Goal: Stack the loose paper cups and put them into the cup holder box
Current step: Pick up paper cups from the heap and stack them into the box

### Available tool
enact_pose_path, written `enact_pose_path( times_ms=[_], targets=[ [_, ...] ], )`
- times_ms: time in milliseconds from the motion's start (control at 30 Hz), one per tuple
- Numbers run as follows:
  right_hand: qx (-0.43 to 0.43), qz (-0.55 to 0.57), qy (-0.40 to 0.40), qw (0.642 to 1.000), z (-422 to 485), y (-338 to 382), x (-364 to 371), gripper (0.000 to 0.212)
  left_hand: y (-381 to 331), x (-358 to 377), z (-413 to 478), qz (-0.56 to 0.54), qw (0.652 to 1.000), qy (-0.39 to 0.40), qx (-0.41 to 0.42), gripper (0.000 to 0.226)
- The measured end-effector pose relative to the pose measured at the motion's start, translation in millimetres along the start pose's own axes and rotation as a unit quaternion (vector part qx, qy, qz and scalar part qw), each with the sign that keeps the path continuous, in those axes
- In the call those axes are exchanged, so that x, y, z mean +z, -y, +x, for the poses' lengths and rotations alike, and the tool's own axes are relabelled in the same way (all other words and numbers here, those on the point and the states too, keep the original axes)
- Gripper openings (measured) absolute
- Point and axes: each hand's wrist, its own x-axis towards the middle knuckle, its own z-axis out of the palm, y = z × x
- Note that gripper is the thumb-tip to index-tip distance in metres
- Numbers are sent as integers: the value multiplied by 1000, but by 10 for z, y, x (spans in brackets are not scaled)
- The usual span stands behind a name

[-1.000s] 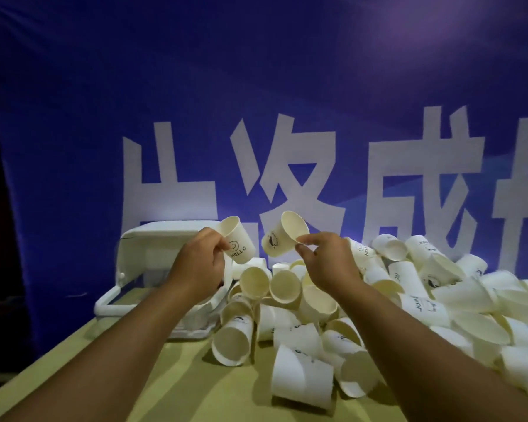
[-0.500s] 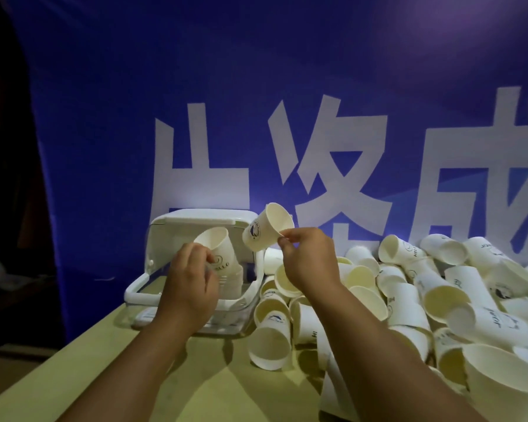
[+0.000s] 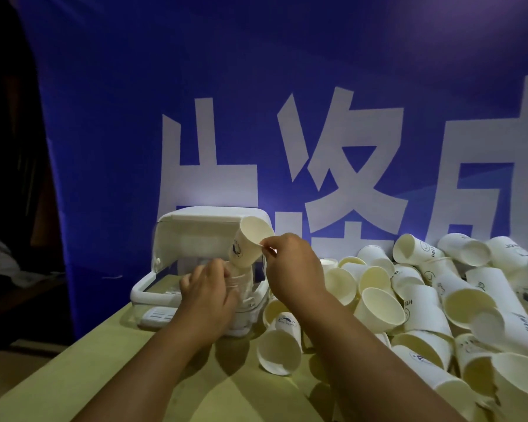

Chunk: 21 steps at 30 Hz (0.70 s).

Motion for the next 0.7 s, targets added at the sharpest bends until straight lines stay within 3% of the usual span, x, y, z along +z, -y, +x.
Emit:
enact_pose_path(
  times_ms=[100,233,333,500,700],
  targets=[
    [-35,-61,25,997,-11,44,33,18,2,29,-18,-45,998,-40,0,50],
    [-85,-108,51,989,-34,57,87,21,59,56,0,-10,994,-80,75,77],
    [-90,-91,90,988,-34,79,168,23,105,85,34,-11,992,-74,98,68],
    [-70,-63,205,974,-86,67,251,43,157,137,75,6,997,-58,45,44],
    [-56,2,204,977,-83,8,117,46,98,75,40,55,995,-73,41,43]
  ],
)
